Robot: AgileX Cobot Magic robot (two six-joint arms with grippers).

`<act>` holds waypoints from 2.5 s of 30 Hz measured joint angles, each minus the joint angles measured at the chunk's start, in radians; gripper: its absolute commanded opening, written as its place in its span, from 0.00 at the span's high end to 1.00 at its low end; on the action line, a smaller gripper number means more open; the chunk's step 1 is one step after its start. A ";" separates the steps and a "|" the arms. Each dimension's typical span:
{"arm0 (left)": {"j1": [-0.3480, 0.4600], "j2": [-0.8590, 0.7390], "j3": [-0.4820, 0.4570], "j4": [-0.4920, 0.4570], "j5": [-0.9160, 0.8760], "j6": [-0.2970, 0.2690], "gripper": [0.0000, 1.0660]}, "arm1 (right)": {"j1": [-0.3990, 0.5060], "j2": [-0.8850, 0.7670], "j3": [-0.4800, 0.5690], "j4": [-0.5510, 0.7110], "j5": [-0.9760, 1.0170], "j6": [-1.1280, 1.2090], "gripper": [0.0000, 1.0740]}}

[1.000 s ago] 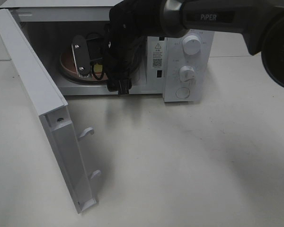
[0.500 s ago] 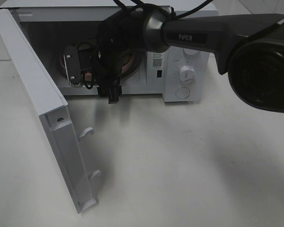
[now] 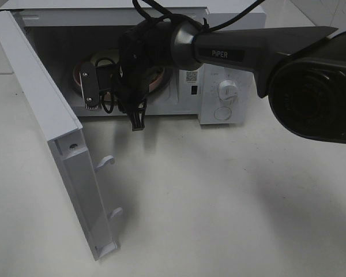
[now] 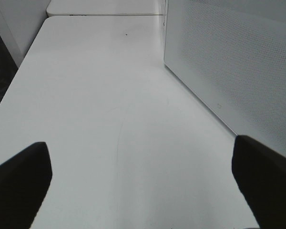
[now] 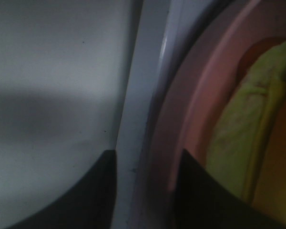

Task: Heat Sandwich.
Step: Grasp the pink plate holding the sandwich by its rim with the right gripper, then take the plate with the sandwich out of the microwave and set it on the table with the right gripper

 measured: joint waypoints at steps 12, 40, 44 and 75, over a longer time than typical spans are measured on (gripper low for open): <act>0.000 0.000 0.000 0.000 0.000 0.000 0.09 | 0.001 -0.011 -0.003 -0.004 0.023 0.005 1.00; 0.000 0.000 0.000 0.000 0.000 0.000 0.09 | 0.000 -0.213 0.314 0.026 -0.063 -0.110 1.00; 0.000 0.000 0.000 0.000 0.000 0.000 0.09 | 0.000 -0.256 0.379 0.031 -0.088 -0.118 1.00; 0.000 0.000 0.000 0.000 0.000 0.000 0.09 | 0.005 -0.535 0.812 0.042 -0.420 -0.173 1.00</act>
